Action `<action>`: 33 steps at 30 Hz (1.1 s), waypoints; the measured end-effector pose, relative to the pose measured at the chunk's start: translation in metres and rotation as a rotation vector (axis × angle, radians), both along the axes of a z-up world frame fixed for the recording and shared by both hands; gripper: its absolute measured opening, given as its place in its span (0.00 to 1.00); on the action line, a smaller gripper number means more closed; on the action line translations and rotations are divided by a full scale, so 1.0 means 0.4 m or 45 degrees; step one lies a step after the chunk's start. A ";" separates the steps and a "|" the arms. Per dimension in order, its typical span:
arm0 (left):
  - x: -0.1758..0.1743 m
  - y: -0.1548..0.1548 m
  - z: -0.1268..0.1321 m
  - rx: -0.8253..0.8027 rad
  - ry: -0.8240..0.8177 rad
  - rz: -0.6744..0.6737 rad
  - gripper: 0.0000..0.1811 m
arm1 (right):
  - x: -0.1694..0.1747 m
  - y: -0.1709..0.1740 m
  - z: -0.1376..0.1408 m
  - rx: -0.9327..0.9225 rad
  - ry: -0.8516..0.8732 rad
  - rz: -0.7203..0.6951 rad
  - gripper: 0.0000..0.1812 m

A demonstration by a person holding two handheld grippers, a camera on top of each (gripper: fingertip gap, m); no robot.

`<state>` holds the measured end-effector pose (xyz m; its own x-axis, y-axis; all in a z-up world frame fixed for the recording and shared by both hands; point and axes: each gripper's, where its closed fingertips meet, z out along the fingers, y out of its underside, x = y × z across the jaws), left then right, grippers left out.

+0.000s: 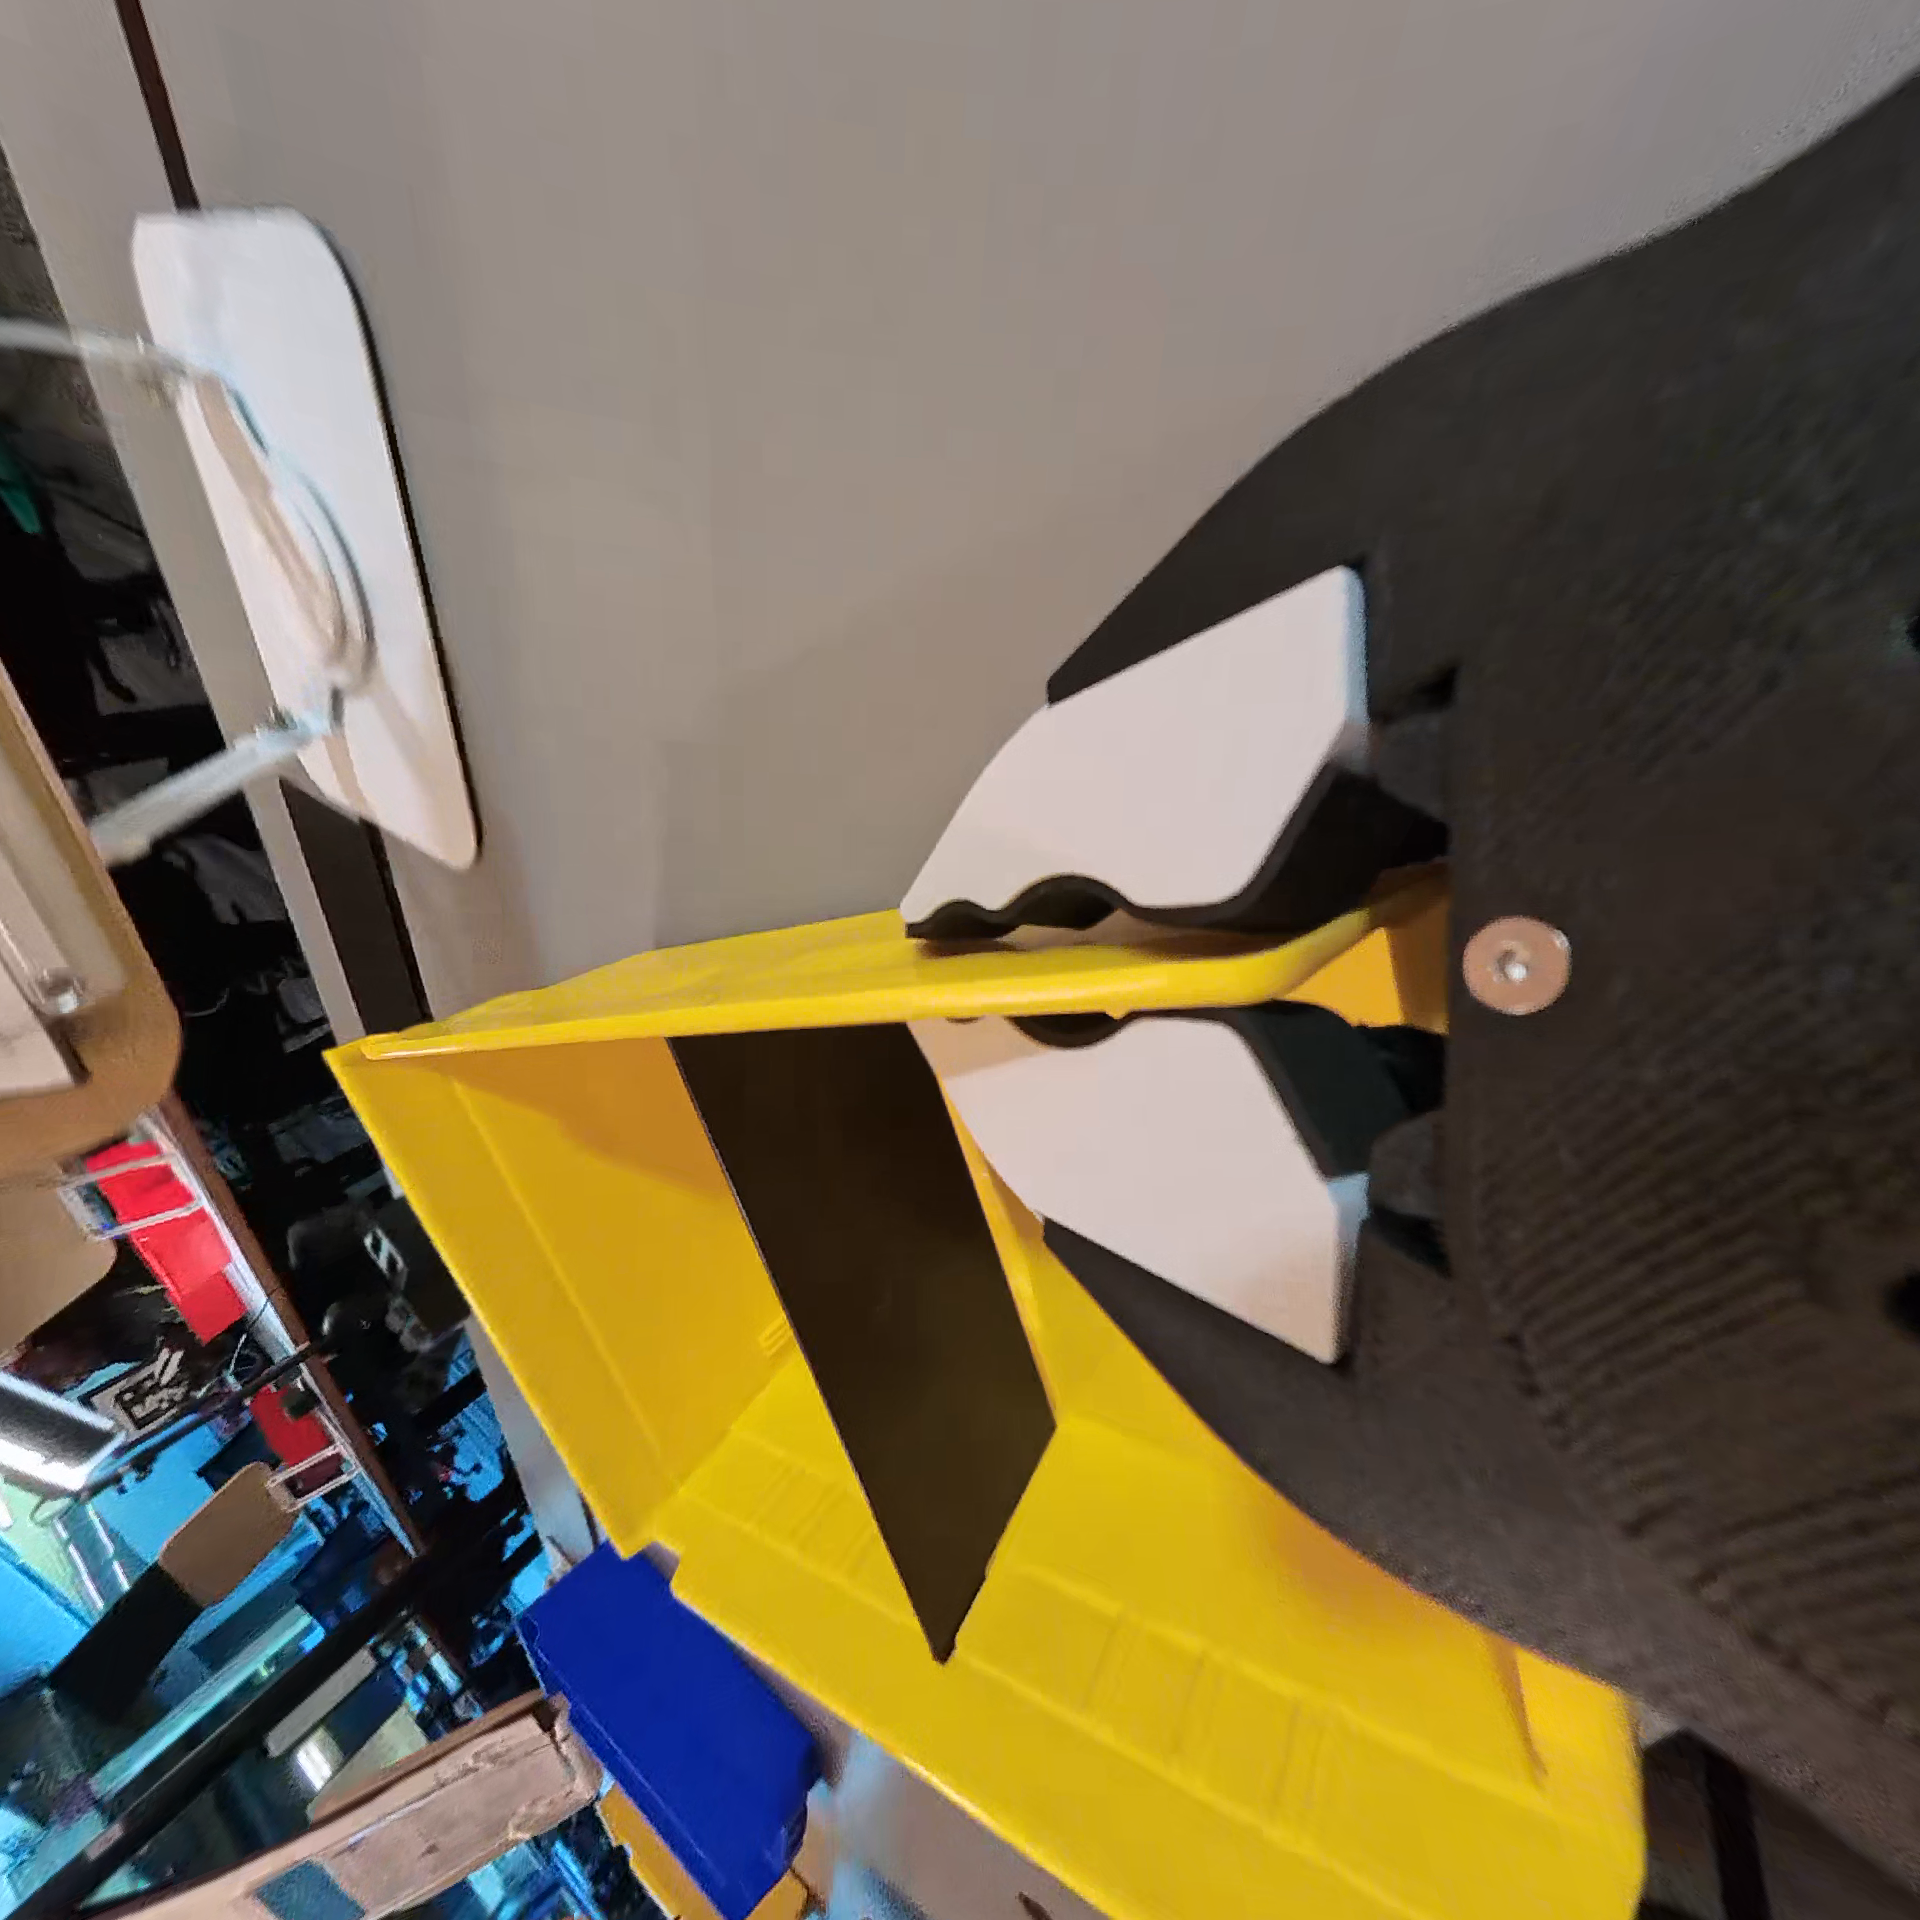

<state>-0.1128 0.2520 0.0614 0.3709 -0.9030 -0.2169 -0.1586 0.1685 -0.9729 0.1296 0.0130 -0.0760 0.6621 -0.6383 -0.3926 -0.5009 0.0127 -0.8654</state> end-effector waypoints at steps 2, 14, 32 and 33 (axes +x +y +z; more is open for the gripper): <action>-0.018 0.000 0.019 -0.004 -0.041 0.001 0.06 | -0.048 0.089 0.003 0.006 -0.002 -0.020 0.06; -0.163 0.114 0.034 0.006 -0.205 0.218 0.05 | -0.307 0.611 0.057 0.374 0.136 0.160 0.14; -0.041 -0.141 0.086 0.055 -0.209 -0.185 0.05 | -0.168 0.113 0.165 -0.004 -0.609 0.515 0.17; -0.017 -0.184 0.089 0.049 -0.197 -0.252 0.05 | -0.139 0.046 0.165 -0.040 -0.610 0.470 0.17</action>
